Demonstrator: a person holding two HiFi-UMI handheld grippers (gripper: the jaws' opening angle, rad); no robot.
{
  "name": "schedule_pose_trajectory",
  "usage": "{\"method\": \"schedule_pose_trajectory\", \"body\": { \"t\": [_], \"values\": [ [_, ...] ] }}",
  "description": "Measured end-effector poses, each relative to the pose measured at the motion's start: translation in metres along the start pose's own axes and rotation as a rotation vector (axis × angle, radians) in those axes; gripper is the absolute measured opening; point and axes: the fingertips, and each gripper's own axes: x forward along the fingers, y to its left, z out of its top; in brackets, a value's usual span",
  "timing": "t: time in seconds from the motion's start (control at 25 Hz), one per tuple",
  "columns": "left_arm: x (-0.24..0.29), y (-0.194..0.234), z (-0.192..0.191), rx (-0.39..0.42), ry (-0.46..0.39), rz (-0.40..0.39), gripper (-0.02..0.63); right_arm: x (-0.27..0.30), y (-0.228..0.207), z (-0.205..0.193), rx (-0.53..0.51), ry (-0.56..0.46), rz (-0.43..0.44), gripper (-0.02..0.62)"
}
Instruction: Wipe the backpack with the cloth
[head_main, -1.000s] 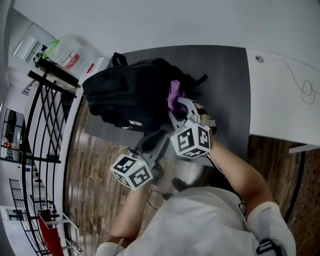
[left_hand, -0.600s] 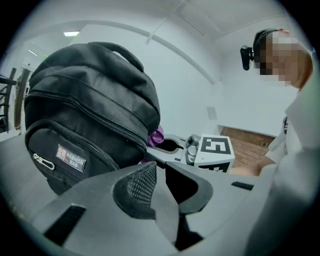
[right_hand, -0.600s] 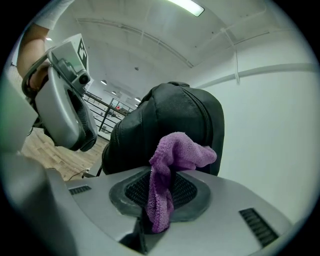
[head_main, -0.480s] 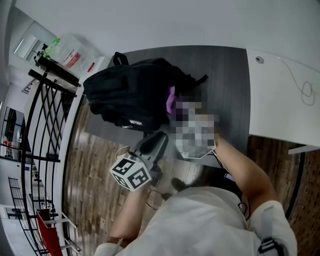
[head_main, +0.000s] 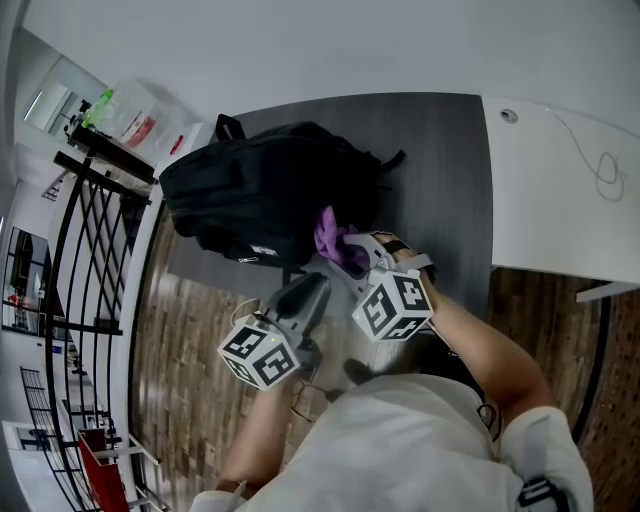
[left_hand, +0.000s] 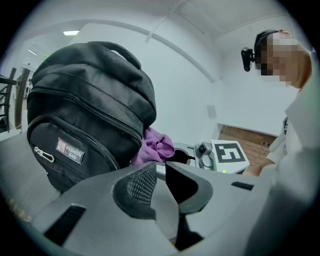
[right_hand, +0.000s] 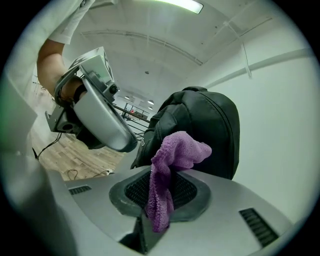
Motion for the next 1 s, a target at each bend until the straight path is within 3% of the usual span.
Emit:
{"method": "schedule_pose_trajectory", "body": {
  "t": [0.24,0.44,0.64,1.0],
  "values": [
    [-0.003,0.002,-0.006,-0.009,0.003,0.014,0.057,-0.013,0.027,-0.012,0.038,0.013,0.103,0.078],
    [-0.003,0.002,-0.009,-0.016,0.007,0.026,0.057,-0.027,0.024,-0.023,0.036,0.033,0.100,0.078],
    [0.003,0.000,-0.012,-0.020,0.013,0.029,0.057,-0.040,-0.005,-0.033,0.060,0.040,-0.003,0.078],
    [0.030,-0.012,-0.010,-0.001,0.037,0.009,0.057,-0.058,-0.100,-0.067,0.128,0.092,-0.240,0.078]
  ]
}}
